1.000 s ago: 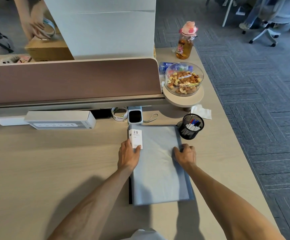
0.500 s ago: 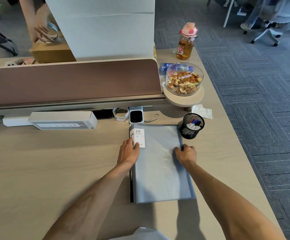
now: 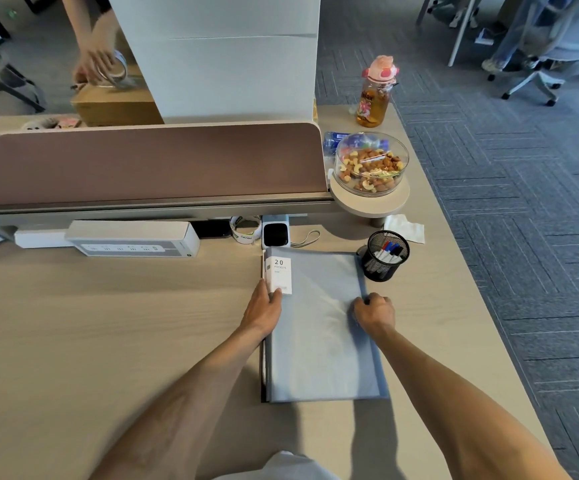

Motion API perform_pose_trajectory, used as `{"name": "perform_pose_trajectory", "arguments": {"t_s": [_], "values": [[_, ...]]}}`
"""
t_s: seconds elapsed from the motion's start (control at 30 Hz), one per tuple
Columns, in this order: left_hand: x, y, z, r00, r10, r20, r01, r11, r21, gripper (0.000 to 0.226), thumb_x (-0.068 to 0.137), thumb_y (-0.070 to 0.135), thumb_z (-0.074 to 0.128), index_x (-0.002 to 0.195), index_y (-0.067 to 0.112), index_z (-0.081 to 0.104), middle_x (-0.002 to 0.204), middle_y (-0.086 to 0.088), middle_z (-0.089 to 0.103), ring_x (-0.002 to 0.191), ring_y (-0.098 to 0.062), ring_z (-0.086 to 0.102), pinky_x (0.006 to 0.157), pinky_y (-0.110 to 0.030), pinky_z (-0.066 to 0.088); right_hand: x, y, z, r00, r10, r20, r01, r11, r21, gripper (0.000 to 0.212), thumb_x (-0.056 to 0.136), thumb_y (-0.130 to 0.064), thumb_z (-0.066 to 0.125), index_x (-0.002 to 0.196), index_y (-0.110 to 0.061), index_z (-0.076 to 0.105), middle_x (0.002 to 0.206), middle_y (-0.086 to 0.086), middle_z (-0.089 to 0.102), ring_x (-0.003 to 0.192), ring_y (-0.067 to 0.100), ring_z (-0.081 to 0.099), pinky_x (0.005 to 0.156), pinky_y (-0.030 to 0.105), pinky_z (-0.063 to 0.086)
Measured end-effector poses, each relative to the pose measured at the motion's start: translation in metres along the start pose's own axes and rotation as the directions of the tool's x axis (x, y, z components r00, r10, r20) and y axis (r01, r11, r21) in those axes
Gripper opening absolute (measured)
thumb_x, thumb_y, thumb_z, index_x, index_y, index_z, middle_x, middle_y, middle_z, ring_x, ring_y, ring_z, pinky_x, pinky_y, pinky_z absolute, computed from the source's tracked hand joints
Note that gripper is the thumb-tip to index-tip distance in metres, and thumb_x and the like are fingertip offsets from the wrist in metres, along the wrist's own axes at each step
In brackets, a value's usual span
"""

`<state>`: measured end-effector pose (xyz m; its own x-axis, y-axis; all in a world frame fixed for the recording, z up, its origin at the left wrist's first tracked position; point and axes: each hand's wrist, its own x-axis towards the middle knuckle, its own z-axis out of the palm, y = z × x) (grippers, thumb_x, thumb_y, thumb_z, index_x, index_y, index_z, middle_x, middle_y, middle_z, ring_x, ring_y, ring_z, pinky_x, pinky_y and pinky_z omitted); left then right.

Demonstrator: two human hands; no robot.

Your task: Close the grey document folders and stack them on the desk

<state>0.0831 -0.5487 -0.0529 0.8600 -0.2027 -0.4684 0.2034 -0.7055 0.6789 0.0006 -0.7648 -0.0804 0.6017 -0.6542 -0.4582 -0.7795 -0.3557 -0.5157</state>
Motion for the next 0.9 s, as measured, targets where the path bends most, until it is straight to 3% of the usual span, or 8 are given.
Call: {"name": "perform_pose_trajectory", "arguments": {"t_s": [0.1,0.23,0.47,0.6,0.73,0.9], "values": [[-0.005,-0.006,-0.003,0.994,-0.104,0.019,0.106,0.991,-0.084,0.047,0.1,0.039,0.033,0.14,0.014,0.039,0.143,-0.012,0.05,0.128,-0.032,0.048,0.103,-0.036,0.038,-0.006,0.001,0.001,1.0,0.008,0.009,-0.008,1.0,-0.003,0.041,0.089,-0.031,0.046,0.114,-0.001,0.061,0.12,0.023,0.054,0.113,0.039,0.05,0.099,0.039,0.04],[-0.014,-0.008,-0.009,0.989,-0.13,0.076,0.139,0.982,-0.126,0.052,0.098,0.045,0.032,0.136,0.013,0.047,0.139,-0.012,0.054,0.126,-0.032,0.05,0.106,-0.038,0.039,-0.014,0.002,-0.002,1.0,-0.017,0.017,0.017,1.0,-0.023,0.044,0.089,-0.033,0.049,0.116,0.0,0.059,0.12,0.023,0.054,0.113,0.039,0.051,0.098,0.04,0.042],[-0.012,-0.008,-0.007,0.991,-0.11,0.081,0.114,0.993,-0.041,0.048,0.1,0.038,0.032,0.13,0.006,0.05,0.134,-0.016,0.056,0.122,-0.032,0.053,0.098,-0.034,0.04,-0.02,0.01,-0.001,0.997,-0.074,0.019,0.075,0.996,-0.037,0.039,0.088,-0.031,0.052,0.108,0.002,0.06,0.116,0.025,0.056,0.108,0.04,0.053,0.096,0.039,0.043],[-0.02,-0.01,-0.013,0.997,-0.053,0.054,0.055,0.997,-0.045,0.045,0.102,0.036,0.029,0.133,0.01,0.049,0.14,-0.014,0.053,0.126,-0.031,0.05,0.105,-0.034,0.038,-0.032,0.002,-0.007,0.987,-0.163,0.0,0.163,0.982,-0.093,0.036,0.091,-0.024,0.05,0.114,0.002,0.057,0.121,0.026,0.052,0.111,0.042,0.05,0.097,0.04,0.039],[-0.035,-0.015,-0.027,1.0,0.0,-0.017,0.002,0.998,0.062,0.045,0.103,0.027,0.026,0.142,0.009,0.04,0.152,-0.01,0.039,0.138,-0.026,0.038,0.109,-0.03,0.029,-0.059,-0.018,-0.004,0.949,-0.315,-0.005,0.311,0.94,-0.139,0.044,0.093,-0.02,0.05,0.131,0.001,0.049,0.134,0.025,0.046,0.124,0.042,0.043,0.105,0.04,0.035],[-0.057,-0.037,-0.055,0.997,0.075,-0.018,-0.07,0.977,0.203,0.047,0.1,0.031,0.028,0.143,0.015,0.039,0.151,-0.006,0.04,0.136,-0.025,0.041,0.108,-0.035,0.033,-0.095,-0.045,0.012,0.92,-0.391,0.012,0.39,0.916,-0.095,0.044,0.094,-0.024,0.048,0.134,-0.005,0.049,0.138,0.019,0.047,0.125,0.034,0.044,0.105,0.038,0.037]]}}
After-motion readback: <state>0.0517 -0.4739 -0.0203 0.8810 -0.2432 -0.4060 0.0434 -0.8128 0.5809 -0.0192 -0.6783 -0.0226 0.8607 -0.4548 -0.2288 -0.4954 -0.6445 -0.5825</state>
